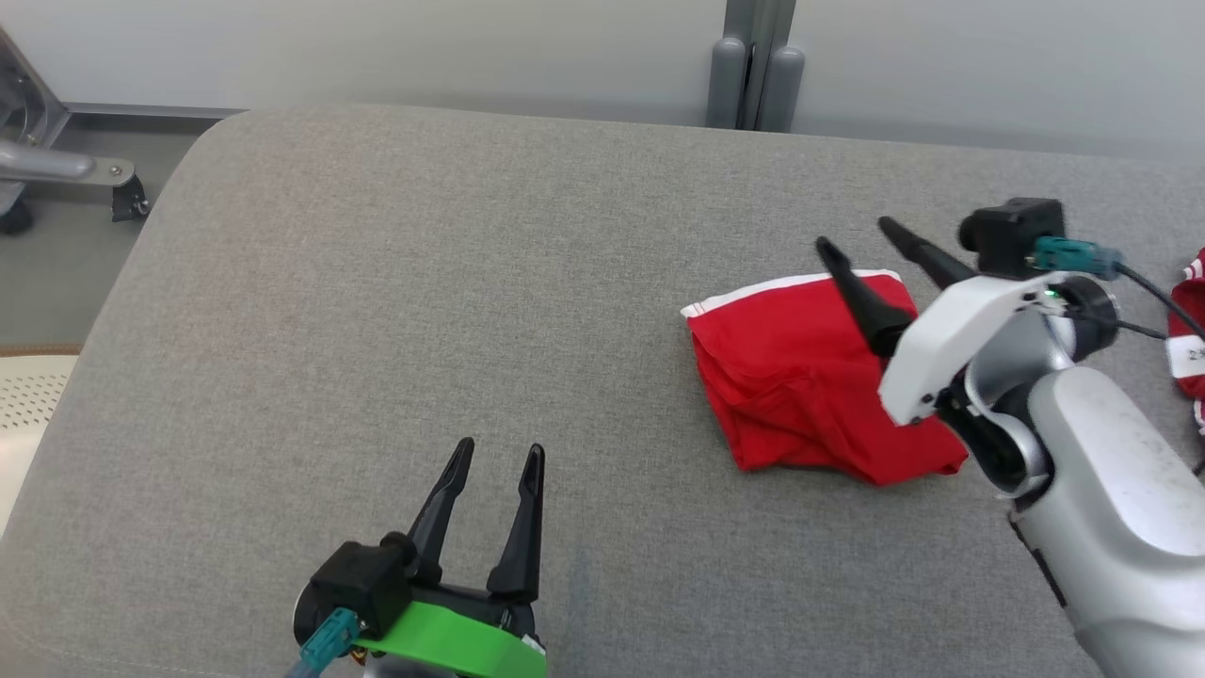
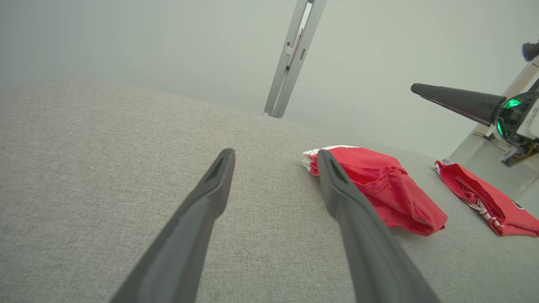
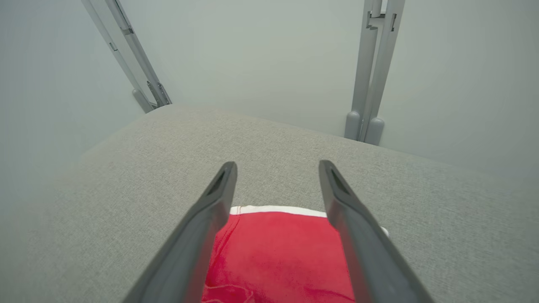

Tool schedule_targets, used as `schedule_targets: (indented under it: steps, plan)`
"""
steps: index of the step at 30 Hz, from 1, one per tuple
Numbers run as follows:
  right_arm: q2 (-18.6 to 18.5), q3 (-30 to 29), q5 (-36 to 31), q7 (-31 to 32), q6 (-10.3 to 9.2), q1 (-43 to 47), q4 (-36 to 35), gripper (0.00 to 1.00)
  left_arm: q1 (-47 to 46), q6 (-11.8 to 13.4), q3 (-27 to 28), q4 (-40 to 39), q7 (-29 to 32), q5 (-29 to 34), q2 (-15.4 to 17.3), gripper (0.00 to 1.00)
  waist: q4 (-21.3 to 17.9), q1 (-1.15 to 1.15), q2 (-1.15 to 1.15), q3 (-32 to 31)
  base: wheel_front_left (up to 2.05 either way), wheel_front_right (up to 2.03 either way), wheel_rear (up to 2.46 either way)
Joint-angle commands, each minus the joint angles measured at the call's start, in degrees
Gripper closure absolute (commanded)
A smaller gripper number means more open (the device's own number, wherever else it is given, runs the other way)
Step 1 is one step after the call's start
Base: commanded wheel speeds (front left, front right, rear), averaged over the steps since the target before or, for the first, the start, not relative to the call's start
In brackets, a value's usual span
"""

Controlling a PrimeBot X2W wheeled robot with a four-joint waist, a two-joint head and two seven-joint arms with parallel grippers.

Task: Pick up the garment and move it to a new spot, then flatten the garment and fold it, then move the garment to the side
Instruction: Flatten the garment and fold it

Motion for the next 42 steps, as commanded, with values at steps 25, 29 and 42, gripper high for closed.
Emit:
schedule_targets:
  steps: [25, 29, 42]
  plan:
    - [-1.06, 10.73, -1.98, -11.12, -0.09, 4.22, 15.02, 1.00, 1.85, 0.00, 1.28, -0.19, 0.00, 1.68, 0.17, 0.00, 0.21, 0.00, 0.00, -2.05, 0.00, 0.00, 0.00]
    - [-0.45, 18.54, 0.65, -9.13, -0.09, 2.80, 18.89, 1.00, 1.38, 0.26, 1.32, -0.35, -0.01, 1.24, 0.17, 0.00, 1.67, 0.00, 0.00, -1.91, 0.00, 0.00, 0.00]
    - [-3.37, 24.39, 8.37, -20.12, -0.09, 0.14, 15.08, 1.00, 2.68, 0.33, 0.97, -1.09, -0.01, 1.22, 0.17, 0.00, 1.95, 0.00, 0.00, -2.10, 0.00, 0.00, 0.00]
